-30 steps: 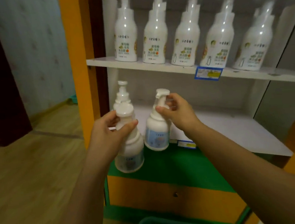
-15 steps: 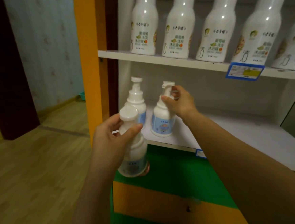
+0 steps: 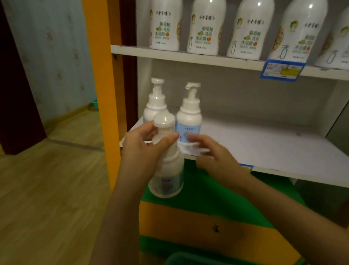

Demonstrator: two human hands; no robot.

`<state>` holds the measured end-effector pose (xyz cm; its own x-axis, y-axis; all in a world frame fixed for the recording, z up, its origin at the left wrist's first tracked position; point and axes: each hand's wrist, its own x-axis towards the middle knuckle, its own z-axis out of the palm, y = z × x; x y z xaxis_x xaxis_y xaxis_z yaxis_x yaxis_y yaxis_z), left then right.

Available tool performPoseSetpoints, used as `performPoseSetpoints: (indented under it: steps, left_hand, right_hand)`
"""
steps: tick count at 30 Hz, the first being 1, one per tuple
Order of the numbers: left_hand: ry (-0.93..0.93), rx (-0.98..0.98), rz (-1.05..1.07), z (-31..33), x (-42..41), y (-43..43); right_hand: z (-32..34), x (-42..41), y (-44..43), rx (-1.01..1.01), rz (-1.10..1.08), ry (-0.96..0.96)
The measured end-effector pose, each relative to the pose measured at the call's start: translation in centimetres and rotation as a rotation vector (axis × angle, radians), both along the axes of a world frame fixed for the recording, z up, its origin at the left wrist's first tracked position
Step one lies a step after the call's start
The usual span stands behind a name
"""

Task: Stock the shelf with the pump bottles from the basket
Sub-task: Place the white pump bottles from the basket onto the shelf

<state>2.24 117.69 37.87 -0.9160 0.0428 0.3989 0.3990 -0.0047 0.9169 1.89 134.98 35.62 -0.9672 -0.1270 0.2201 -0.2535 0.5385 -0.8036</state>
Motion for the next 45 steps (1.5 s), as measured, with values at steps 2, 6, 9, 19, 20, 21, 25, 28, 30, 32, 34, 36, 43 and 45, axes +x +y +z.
performPoseSetpoints:
  steps: [2,6,9,19,20,21,25,28,30,32,34,36,43,45]
  left_hand:
    - [-0.019,-0.011,0.001,0.1,0.4,1.0]
    - [0.014,-0.076,0.02,0.6,1.3,3.6]
    - [0.031,-0.111,0.044,0.9,1.8,5.6]
    - [-0.33,0.185,-0.195,-0.5,-1.5,9.5]
    - [-0.371,0.236,-0.233,-1.0,-1.8,9.7]
    - [-0.407,0.275,-0.254,-1.4,-2.0,10.1]
    - [-0.444,0.318,-0.342,-2.4,-2.9,11.9]
    - [-0.461,0.321,-0.351,-3.0,-4.1,12.8]
    - [-0.469,0.316,-0.328,-3.7,-4.9,13.3]
    - [-0.477,0.285,-0.313,-4.4,-5.6,13.6]
    - [-0.49,0.265,-0.284,-4.7,-6.4,13.8]
    - [-0.442,0.249,-0.289,-4.8,-7.5,14.1]
    - [-0.395,0.043,-0.222,-5.6,-10.3,13.9]
    - [-0.341,-0.056,-0.183,-5.8,-10.6,13.7]
  right_hand:
    - [-0.9,2.0,0.8,0.05,0.157,-0.149]
    - [-1.3,3.8,1.4,-0.042,0.115,-0.096]
    - [-1.4,3.8,2.1,-0.058,0.007,0.003]
    - [0.8,1.7,7.1,-0.184,-0.08,0.065]
    - [1.0,1.1,7.5,-0.198,-0.096,0.074]
    - [1.2,0.6,7.8,-0.213,-0.108,0.08]
    - [1.2,-1.9,8.9,-0.196,-0.13,0.076]
    - [0.4,-3.5,9.5,-0.227,-0.127,0.049]
    - [-0.5,-4.3,9.7,-0.257,-0.143,0.029]
    - [-1.2,-4.7,9.8,-0.252,-0.166,0.038]
    - [-1.5,-5.1,9.6,-0.247,-0.179,0.051]
    - [-1.5,-5.5,9.4,-0.255,-0.186,0.055]
    - [-1.1,-6.2,8.7,-0.208,-0.219,0.057]
    - [-0.9,-6.3,8.6,-0.187,-0.237,0.013]
